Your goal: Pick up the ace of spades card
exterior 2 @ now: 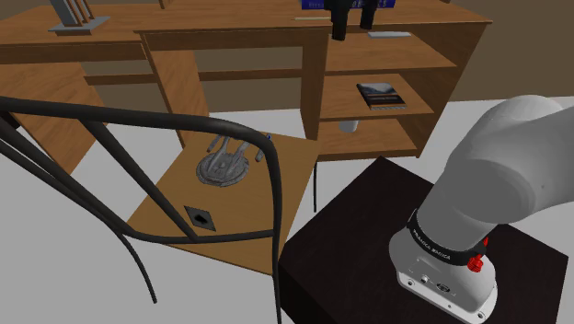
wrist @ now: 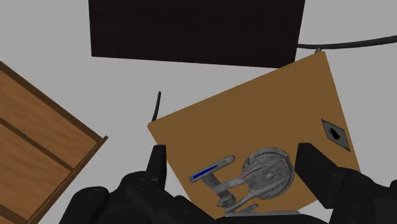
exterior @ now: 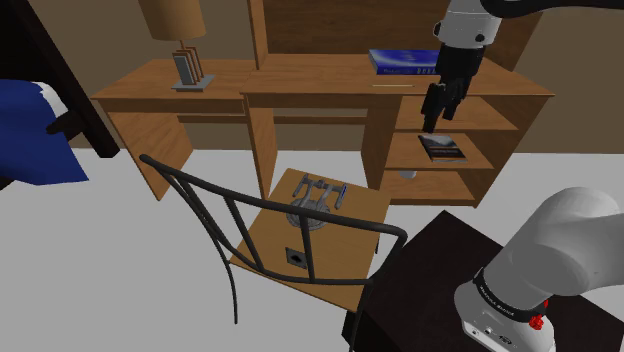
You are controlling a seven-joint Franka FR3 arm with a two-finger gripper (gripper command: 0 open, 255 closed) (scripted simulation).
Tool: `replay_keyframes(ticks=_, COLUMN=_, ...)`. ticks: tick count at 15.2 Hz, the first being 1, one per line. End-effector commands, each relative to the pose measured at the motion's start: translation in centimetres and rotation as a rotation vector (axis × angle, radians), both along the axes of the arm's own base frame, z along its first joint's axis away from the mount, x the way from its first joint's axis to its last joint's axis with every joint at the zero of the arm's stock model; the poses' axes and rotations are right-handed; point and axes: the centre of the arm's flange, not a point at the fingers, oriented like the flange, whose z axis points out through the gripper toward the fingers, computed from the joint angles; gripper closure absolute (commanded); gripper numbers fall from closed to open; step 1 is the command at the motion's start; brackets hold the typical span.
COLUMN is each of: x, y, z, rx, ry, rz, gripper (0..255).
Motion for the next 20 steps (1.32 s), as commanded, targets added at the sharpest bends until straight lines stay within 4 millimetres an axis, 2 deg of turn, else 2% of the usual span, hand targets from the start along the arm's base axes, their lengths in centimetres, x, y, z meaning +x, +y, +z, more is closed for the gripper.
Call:
replay_keyframes(ticks=1, x=0.0, y=0.0, z=0.0, rx=0.000, ry=0.000, rz=0.000, gripper=0)
replay_keyframes(ticks=11, x=7.7, y=4.8, z=-10.9, rx=0.220, ry=0.336, rz=-0.226, gripper=0)
replay_keyframes(ticks=20, x=12.4, y=10.0, z=-21.5, rx=0.417, ry=0.638, rz=-0.429, gripper=0)
